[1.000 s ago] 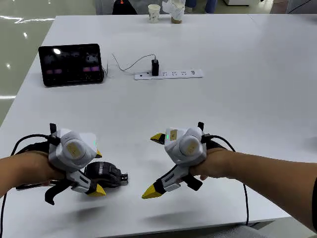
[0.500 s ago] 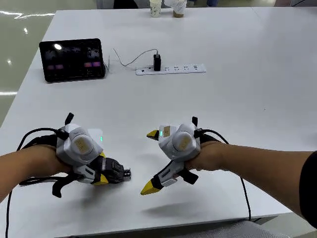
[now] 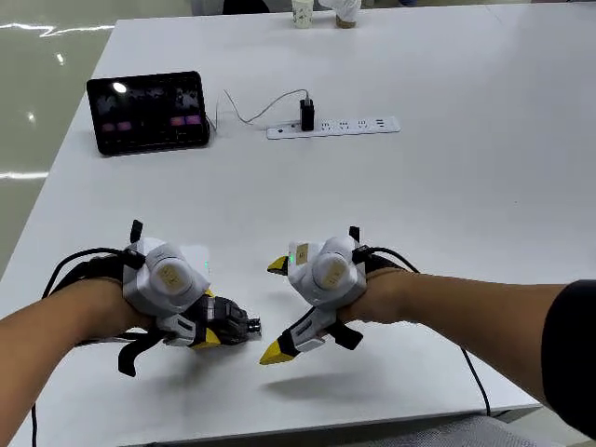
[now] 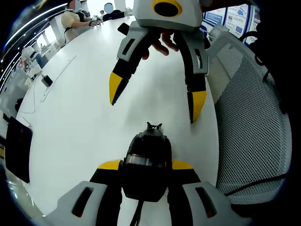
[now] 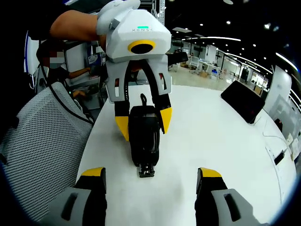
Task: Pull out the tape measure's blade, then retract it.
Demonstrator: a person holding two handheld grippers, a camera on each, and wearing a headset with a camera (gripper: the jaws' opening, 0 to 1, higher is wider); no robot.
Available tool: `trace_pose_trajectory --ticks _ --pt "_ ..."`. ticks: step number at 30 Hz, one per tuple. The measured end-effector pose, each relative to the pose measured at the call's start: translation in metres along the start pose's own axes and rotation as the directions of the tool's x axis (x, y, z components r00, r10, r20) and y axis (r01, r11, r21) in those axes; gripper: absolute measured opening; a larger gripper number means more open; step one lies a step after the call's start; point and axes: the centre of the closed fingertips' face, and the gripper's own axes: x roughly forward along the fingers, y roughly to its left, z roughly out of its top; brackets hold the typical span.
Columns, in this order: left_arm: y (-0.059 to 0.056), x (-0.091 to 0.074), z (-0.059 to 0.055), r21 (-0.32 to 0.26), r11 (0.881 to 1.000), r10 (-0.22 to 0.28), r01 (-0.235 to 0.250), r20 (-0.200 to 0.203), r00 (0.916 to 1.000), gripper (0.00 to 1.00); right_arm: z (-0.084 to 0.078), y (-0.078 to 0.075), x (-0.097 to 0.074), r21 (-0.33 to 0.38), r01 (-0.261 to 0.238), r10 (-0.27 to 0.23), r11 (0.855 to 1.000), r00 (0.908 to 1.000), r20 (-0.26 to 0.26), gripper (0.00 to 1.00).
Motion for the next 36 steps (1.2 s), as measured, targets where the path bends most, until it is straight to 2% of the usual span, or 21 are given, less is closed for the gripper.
trace_pose_trajectory --ticks 3,4,8,14,24,31,34,36 --pt "0.000 0.001 0.000 0.011 1.000 0.002 -0.002 -0.002 1.0000 0.31 -0.011 0.005 0.003 -0.031 -0.019 0.017 0.999 0.9985 -0.052 0.54" --pt "0.000 0.001 0.000 0.012 1.000 0.001 -0.001 -0.004 1.0000 0.31 -0.012 0.007 0.004 -0.034 -0.029 0.027 0.999 0.9981 -0.056 0.52" --pt "0.000 0.002 0.000 0.019 1.000 -0.002 0.002 -0.018 0.9998 0.31 -0.012 0.008 0.008 -0.014 -0.039 0.038 0.999 0.9976 -0.057 0.50" --pt "0.000 0.002 0.000 0.010 1.000 -0.004 0.004 -0.013 0.9999 0.31 -0.009 0.006 0.013 0.008 -0.032 0.032 0.999 0.9982 -0.051 0.40" --pt "0.000 0.002 0.001 0.007 1.000 0.005 -0.005 -0.004 1.0000 0.31 -0.008 0.008 0.026 -0.006 -0.053 0.052 0.999 0.9968 -0.060 0.29" --pt "0.000 0.001 0.001 0.004 1.000 0.007 -0.007 -0.001 1.0000 0.31 -0.008 0.016 0.032 -0.029 -0.082 0.080 0.996 0.9941 -0.073 0.20" --pt "0.000 0.001 0.001 0.000 1.000 0.010 -0.010 0.002 1.0000 0.31 -0.011 0.014 0.034 -0.034 -0.069 0.066 0.997 0.9934 -0.094 0.19" --pt "0.000 0.001 0.001 0.000 1.000 0.009 -0.009 0.003 1.0000 0.31 -0.009 0.012 0.037 0.006 -0.060 0.061 0.998 0.9944 -0.087 0.17"
